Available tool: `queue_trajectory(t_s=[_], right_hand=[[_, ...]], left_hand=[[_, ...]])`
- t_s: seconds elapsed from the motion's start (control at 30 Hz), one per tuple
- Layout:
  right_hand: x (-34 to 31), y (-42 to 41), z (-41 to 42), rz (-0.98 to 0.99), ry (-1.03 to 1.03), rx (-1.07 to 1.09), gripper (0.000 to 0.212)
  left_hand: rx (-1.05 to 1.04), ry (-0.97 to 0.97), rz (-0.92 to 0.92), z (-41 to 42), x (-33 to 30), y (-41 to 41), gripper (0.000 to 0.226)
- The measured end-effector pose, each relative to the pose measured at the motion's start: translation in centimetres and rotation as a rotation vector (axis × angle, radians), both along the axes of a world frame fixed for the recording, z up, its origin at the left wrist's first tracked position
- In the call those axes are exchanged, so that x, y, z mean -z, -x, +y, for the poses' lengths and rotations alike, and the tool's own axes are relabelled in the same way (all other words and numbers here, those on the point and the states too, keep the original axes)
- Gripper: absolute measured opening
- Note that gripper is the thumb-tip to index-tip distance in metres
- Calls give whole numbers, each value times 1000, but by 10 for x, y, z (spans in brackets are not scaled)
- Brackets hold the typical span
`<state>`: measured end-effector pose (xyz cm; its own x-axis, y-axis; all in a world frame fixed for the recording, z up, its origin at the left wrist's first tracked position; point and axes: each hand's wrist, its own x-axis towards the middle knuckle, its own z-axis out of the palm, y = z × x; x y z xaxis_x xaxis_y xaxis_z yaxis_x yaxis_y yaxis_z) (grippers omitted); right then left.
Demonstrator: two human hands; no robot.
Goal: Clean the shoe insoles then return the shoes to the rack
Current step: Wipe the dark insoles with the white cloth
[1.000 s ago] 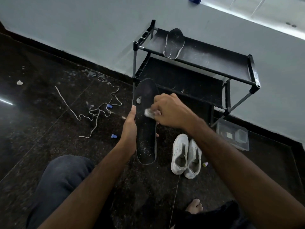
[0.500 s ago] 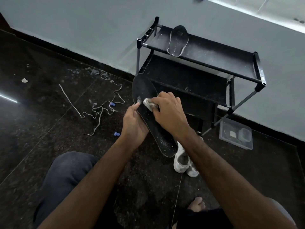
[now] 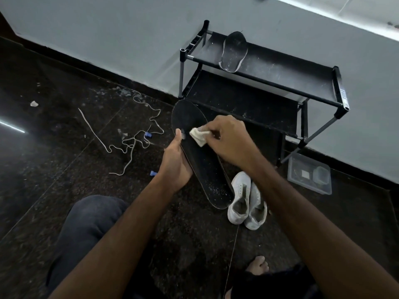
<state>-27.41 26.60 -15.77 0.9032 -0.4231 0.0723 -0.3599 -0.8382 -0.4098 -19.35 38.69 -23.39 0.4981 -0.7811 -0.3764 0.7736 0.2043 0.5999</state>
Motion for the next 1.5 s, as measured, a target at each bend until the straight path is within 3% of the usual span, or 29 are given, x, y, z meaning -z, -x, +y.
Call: queue_trajectory(t_s=[0.1,0.17,0.23,0.3,0.37,0.43,0.53,0.63,0.73,0.8,0.87,0.93,1.03,1.1,1.2,1.5], right_hand=[[19,4,24,116,154,-128,24],[13,17,32,196,33,-283,19],[-1,25,26,274,-234,-365,17],[-9,25,12,129,-357,-246,18],[-2,19,2,-67,-208,-39,24],[12,15,7,-65,-15,44,27],[26,24,29,129,81,-237,21],[9,38,26,320,-138,-500,21],[-4,35,7,112,-329,-332,24],[2,25,6,-60,-202,-122,27],[13,18,15,-28,64,-59,28],[23,22,27,120,168,-247,20],[16,36,24,266,-206,-451,17],[9,41,14,111,-380,-340,23],[14,38,-2,-149,-258,-25,27],[28,15,-17,-117,-73,17,27]], left_hand=[[0,9,10,2,3,1,65],[-18,-3,46,2,3,-1,65],[-19,-6,64,2,-1,-1,65],[0,-2,38,0,-3,0,65],[6,-13,7,0,-2,1,65],[16,-3,12,0,0,2,67],[-12,-16,48,0,1,1,65],[-58,-49,71,1,0,-4,64],[-30,-42,50,-2,-4,-1,63],[-23,-49,25,-2,-5,1,64],[-16,-43,22,-2,-2,2,66],[-41,-55,48,-2,1,2,65],[-69,-61,81,-3,1,1,64],[-54,-61,51,-3,-3,2,62],[-5,-52,-3,-4,-1,2,64],[127,-67,-102,0,-2,3,56]])
